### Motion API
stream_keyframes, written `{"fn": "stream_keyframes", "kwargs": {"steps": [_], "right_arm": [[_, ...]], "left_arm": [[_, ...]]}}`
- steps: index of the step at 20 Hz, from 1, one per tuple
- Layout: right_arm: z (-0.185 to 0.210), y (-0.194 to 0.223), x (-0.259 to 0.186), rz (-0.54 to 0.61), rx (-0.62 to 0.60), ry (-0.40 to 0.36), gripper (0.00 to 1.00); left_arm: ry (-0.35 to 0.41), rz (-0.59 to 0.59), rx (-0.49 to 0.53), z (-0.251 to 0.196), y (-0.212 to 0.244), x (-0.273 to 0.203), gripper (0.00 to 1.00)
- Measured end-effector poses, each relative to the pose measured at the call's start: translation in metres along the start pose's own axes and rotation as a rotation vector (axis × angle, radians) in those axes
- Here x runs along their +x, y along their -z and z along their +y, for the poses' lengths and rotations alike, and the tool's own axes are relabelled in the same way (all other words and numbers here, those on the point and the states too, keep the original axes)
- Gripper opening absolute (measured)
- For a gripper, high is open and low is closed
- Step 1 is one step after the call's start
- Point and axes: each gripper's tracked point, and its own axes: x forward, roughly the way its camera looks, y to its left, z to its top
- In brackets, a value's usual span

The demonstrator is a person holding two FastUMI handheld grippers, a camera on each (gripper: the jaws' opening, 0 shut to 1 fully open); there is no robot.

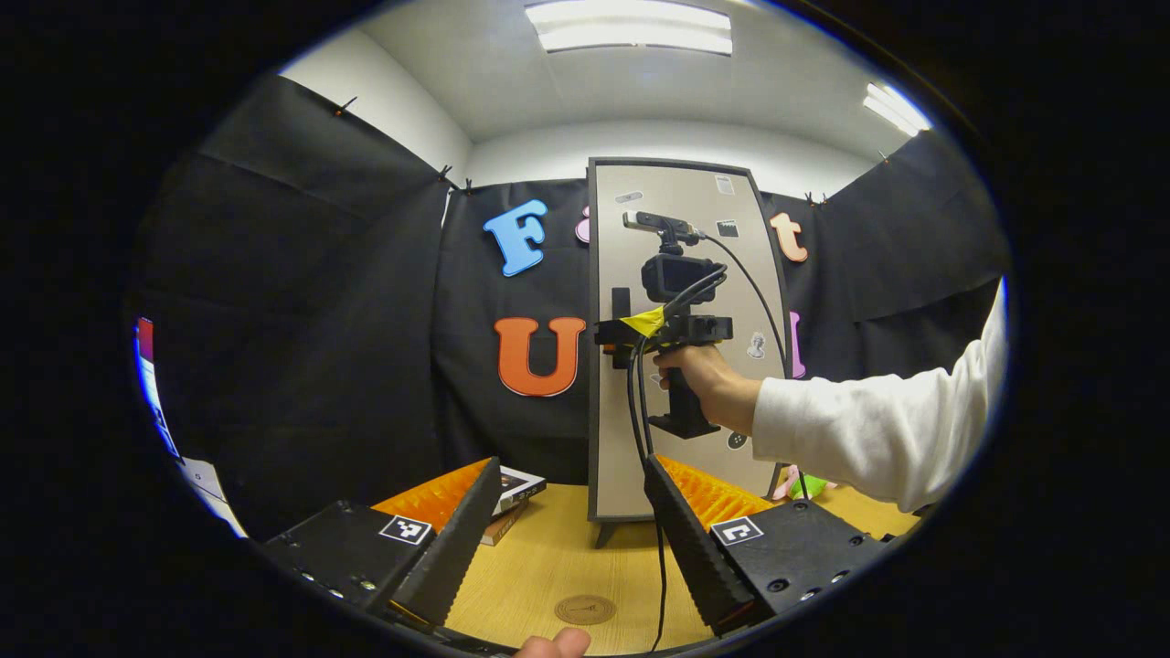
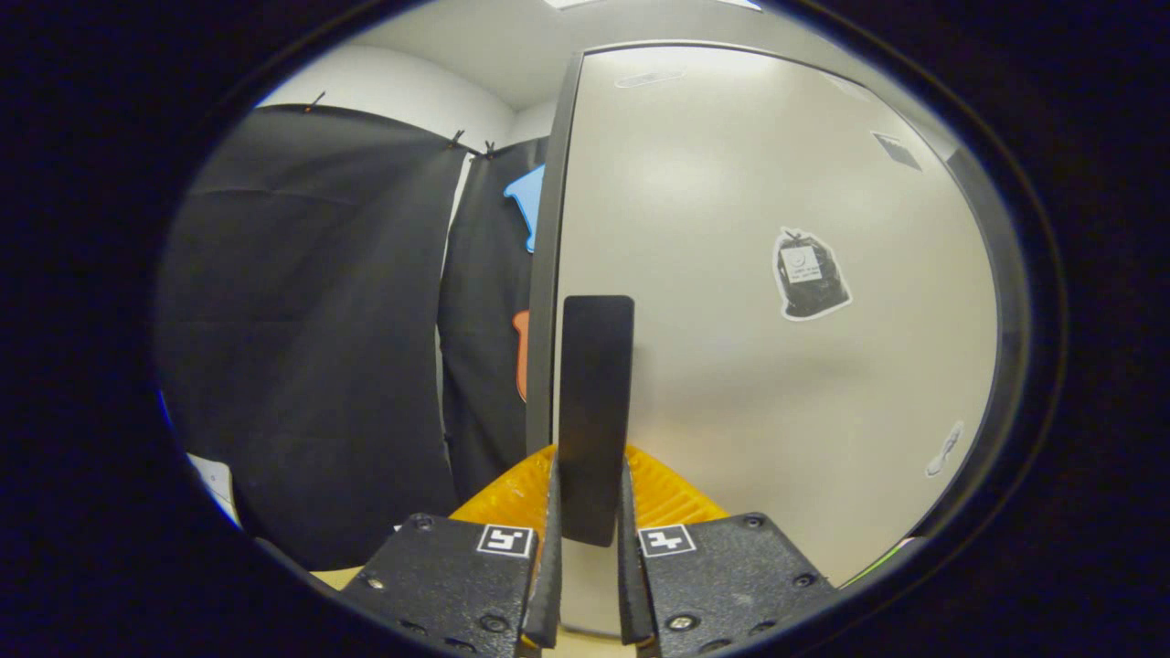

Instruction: Open the cabinet door with the right hand, grasp the bottle in the cabinet with the left hand and place it on the coaster, then close the cabinet door with the right hand.

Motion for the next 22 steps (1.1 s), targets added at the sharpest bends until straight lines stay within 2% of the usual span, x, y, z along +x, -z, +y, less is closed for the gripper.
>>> {"fn": "stream_keyframes", "kwargs": {"steps": [5, 12, 18, 22], "right_arm": [[0.010, 0.000, -0.025, 0.000, 0.010, -0.035, 0.28], [0.013, -0.004, -0.107, 0.005, 0.022, -0.133, 0.28], [-0.005, -0.006, -0.183, 0.010, 0.039, -0.159, 0.28], [-0.029, -0.008, -0.231, 0.004, 0.036, -0.133, 0.28]], "left_arm": [[-0.011, 0.009, -0.010, 0.005, 0.005, 0.002, 0.95], [-0.002, 0.018, -0.025, 0.000, 0.013, -0.003, 0.95], [0.049, 0.011, -0.029, -0.022, 0.005, -0.014, 0.95], [0.107, 0.017, -0.034, -0.046, 0.007, -0.015, 0.95]]}}
